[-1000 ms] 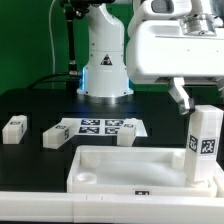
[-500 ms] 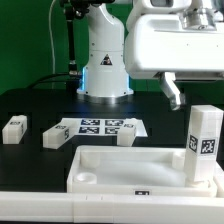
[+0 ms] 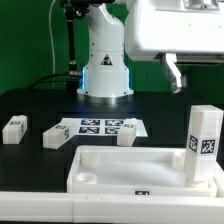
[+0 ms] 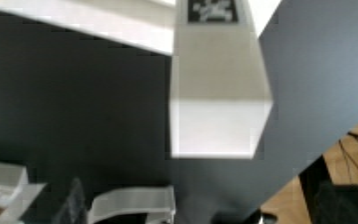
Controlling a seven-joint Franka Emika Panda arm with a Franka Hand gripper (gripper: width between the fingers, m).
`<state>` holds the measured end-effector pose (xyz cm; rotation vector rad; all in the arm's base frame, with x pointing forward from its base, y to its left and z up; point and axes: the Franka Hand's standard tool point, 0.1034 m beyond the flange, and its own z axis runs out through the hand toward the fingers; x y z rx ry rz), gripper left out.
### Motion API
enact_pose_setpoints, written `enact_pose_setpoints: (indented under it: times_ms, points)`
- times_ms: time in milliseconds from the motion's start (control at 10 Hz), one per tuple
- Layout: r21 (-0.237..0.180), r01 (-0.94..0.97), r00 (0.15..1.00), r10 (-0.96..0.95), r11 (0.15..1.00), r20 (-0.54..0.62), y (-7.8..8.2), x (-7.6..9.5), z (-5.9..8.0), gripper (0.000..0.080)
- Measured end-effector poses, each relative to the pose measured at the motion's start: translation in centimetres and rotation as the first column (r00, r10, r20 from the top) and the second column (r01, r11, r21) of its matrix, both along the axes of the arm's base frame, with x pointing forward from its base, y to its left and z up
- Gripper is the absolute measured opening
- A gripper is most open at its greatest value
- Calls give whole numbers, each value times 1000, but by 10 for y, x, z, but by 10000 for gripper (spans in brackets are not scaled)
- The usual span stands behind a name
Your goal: Assemble desk
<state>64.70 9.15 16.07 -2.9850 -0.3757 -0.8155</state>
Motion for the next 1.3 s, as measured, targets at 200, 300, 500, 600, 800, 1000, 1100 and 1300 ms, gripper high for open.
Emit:
enact_pose_setpoints:
  times_ms: [200,300,500,600,800,1000,1100,1300]
  points:
    - [-3,9,1000,-9,1000,-14,-5,-3,-12,649]
    - [-6,15,993,-15,1000,-113,-7,-8,-20,649]
    - [-7,16,978,-17,1000,-207,-4,-2,-20,649]
    - [-10,16,955,-18,1000,-295,-1,-8,-24,649]
    - [-16,5,905,-11,1000,-426,7,-10,-23,649]
    - [-16,0,891,-7,1000,-454,10,-5,-25,649]
    - [-17,-7,891,-1,1000,-453,8,-4,-26,649]
    - [-18,-3,890,-5,1000,-456,1,-2,-31,649]
